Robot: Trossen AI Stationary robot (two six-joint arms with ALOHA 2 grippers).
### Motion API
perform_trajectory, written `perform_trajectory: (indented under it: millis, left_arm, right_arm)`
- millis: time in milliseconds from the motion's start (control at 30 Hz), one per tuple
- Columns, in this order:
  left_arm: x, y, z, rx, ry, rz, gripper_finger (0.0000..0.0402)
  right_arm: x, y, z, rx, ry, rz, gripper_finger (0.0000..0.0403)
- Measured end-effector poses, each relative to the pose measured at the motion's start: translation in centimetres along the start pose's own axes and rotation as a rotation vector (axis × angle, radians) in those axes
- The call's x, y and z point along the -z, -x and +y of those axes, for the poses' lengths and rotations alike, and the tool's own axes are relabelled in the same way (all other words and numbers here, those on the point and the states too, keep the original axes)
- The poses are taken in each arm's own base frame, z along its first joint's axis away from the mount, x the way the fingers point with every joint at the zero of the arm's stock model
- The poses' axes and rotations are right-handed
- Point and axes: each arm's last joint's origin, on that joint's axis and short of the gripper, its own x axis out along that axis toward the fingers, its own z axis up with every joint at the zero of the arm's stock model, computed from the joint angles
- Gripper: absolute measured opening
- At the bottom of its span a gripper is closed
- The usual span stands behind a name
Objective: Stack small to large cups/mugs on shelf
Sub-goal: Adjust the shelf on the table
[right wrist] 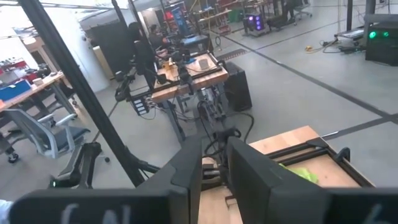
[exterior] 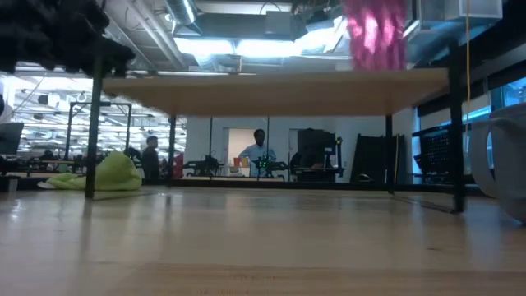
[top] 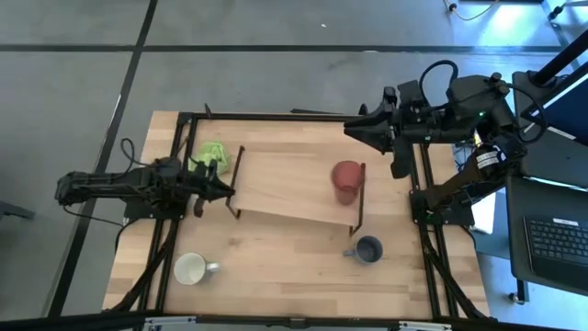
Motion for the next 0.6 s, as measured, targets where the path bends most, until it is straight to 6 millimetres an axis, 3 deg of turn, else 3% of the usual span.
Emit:
perform_trajectory:
  millis: [367,600]
  left_arm:
    - [0.5,0.7,0.2,-0.085,-0.033,0.001,0.0035]
    - [0.2,1.0,0.0,-0.038,-0.024,-0.083,0.0035]
  right_arm:
    - [-0.1,0.5,-0.1,0.024,0.005,-0.008,0.0079]
    - [-0.1,1.6,-0.4,0.043,0.008,0.008,0.0079]
